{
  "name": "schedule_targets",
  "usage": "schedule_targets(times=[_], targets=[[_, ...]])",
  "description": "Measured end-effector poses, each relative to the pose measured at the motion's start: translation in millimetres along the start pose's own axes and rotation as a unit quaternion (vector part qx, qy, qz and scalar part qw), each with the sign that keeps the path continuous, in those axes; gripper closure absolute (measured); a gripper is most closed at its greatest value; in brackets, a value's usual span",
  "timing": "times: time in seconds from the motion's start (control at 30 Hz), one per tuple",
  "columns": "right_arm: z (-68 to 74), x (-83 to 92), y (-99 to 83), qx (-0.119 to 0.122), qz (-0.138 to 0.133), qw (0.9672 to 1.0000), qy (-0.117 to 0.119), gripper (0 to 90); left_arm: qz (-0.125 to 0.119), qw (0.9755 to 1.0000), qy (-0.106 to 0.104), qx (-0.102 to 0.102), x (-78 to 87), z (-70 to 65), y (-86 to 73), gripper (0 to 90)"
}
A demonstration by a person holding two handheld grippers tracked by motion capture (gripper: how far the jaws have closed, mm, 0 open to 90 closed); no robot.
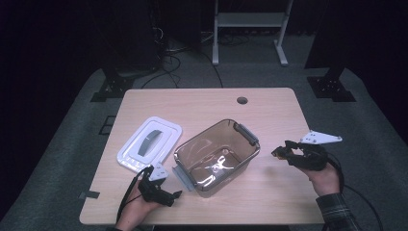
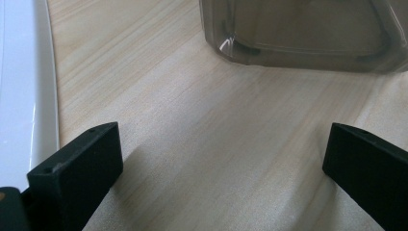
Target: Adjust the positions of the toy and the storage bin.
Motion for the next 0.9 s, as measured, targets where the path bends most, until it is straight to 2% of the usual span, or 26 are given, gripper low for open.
schedule_targets(times=[0.5,0.9], targets=[[13.2,30.6,31.8,0.017,-0.042,0.9989,0.015,49.1,0.0,1.0,0.0,0.001,-0.1,0.1,0.1,0.0],[22.8,46.7,54.6,0.028,-0.07,0.9966,0.031,49.1,0.0,1.0,0.0,0.001,0.0,0.1,0.0,0.0]])
Point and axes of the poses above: each handheld gripper's, and its own axes: x roughly backward along the jaws, y roughly out of its top, z roughly to its left, the point moved 9 cm from there along -x, roughly forward along the jaws, and after that the axes turned 8 degrees about z, right-handed, at the moved point
